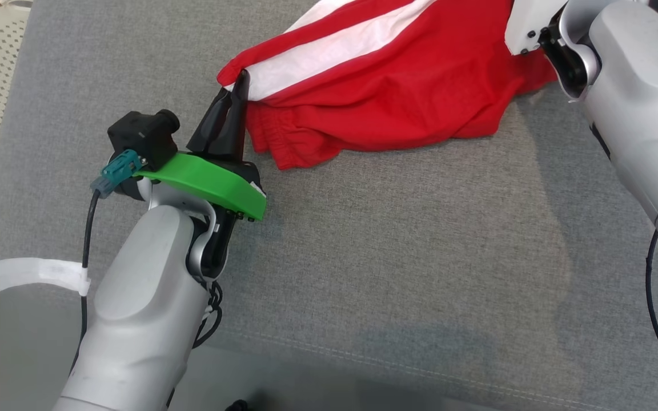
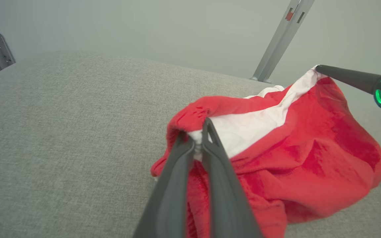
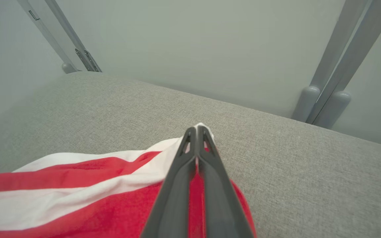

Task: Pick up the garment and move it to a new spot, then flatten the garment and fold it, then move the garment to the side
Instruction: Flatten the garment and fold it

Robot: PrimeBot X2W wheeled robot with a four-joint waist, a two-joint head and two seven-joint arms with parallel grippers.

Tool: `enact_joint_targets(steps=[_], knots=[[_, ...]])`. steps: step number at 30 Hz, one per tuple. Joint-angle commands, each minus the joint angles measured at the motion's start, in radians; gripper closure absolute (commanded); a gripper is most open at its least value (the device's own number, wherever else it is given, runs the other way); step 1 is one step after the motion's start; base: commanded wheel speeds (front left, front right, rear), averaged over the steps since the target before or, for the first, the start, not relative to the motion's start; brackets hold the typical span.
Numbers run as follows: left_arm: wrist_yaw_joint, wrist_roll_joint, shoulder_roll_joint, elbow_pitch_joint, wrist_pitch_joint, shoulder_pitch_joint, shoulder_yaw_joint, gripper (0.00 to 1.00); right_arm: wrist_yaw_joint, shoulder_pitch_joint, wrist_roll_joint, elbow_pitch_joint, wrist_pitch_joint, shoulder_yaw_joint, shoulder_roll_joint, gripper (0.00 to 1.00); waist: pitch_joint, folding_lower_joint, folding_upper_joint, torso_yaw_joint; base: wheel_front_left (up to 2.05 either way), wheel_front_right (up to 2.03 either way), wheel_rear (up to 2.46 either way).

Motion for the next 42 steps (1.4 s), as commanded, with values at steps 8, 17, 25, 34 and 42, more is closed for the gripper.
enact_joint_targets(steps=[8, 17, 25, 34, 42], knots=[[-0.004, 0.006, -0.013, -0.013, -0.003, -0.020, 0.026, 1.00, 0.000, -0.051, -0.024, 0.038, -0.074, 0.020, -0.013, 1.00, 0.022, -0.0001, 0.0000, 0.017, 0.00, 0.00, 0.00], [-0.004, 0.016, -0.025, -0.022, -0.003, -0.015, 0.032, 1.00, 0.000, -0.070, -0.037, 0.076, -0.101, 0.006, -0.021, 1.00, 0.035, -0.0001, 0.0000, 0.040, 0.00, 0.00, 0.00], [-0.004, 0.023, -0.032, 0.001, -0.003, -0.028, 0.040, 0.00, 0.000, -0.054, -0.056, 0.087, -0.103, -0.003, 0.000, 0.00, 0.035, -0.0001, 0.0000, 0.034, 0.00, 0.00, 0.00], [-0.004, 0.086, -0.034, -0.015, -0.003, 0.021, 0.107, 0.00, 0.000, -0.019, -0.017, 0.071, -0.105, -0.020, 0.001, 0.00, 0.003, -0.0001, 0.0000, 0.010, 0.00, 0.00, 0.00], [-0.004, 0.192, -0.033, -0.097, -0.003, 0.108, 0.196, 0.00, 0.000, 0.075, 0.025, 0.013, -0.106, 0.000, -0.021, 0.00, -0.043, -0.0001, 0.0000, -0.023, 0.00, 0.00, 0.00]])
